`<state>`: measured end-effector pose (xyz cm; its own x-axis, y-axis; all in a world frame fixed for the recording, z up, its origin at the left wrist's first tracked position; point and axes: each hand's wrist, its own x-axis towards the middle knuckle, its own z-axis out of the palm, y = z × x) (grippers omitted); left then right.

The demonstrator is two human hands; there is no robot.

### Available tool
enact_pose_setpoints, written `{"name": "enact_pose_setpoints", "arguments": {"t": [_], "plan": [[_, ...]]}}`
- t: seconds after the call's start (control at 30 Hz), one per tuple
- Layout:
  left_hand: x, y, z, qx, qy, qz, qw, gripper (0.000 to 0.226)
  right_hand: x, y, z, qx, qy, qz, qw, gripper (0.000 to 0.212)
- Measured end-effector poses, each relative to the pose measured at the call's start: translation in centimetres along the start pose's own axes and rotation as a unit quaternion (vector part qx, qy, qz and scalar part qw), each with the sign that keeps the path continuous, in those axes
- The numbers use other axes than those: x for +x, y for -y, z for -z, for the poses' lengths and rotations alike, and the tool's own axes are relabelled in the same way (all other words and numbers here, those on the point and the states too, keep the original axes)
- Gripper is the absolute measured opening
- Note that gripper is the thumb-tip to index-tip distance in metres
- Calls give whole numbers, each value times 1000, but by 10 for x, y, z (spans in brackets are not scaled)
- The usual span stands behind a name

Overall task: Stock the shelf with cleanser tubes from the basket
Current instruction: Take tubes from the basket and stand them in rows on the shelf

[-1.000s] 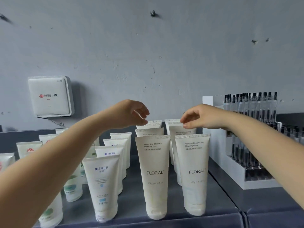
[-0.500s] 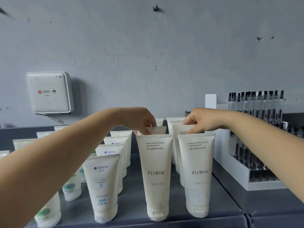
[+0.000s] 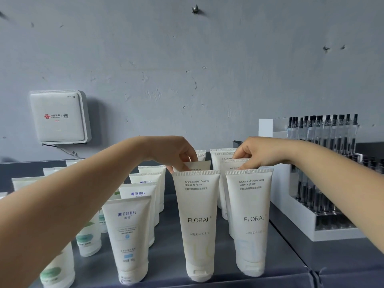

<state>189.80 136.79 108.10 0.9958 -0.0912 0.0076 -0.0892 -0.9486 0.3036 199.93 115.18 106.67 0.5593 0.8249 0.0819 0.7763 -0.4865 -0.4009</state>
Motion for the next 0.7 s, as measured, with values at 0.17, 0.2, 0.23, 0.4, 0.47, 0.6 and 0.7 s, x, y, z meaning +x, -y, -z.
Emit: {"name": "enact_pose_setpoints", "arguments": {"t": [0.17, 0.2, 0.23, 0.4, 0.47, 0.6, 0.7], "plan": [[0, 0, 2, -3, -2, -7, 1000, 17, -1, 1, 1, 13, 0, 3, 1000, 16], [-1, 0, 6, -23, -19, -9, 1000, 14, 0, 1, 3, 25, -27, 6, 999, 12], [-1, 0, 11, -54, -41, -10, 998, 12, 2, 0, 6, 45, -62, 13, 997, 9], [3, 4, 40, -87, -129, -29, 987, 10, 16, 0, 23, 116, -168, 32, 978, 7], [10, 5, 42, -36, -134, -20, 990, 12, 24, 0, 27, 72, -181, 19, 981, 5], [25, 6, 35, 58, -79, 6, 995, 17, 40, -1, 26, -47, -115, -20, 992, 15], [36, 10, 28, 99, -22, 24, 995, 19, 50, -4, 22, -79, -55, -42, 994, 25]]}}
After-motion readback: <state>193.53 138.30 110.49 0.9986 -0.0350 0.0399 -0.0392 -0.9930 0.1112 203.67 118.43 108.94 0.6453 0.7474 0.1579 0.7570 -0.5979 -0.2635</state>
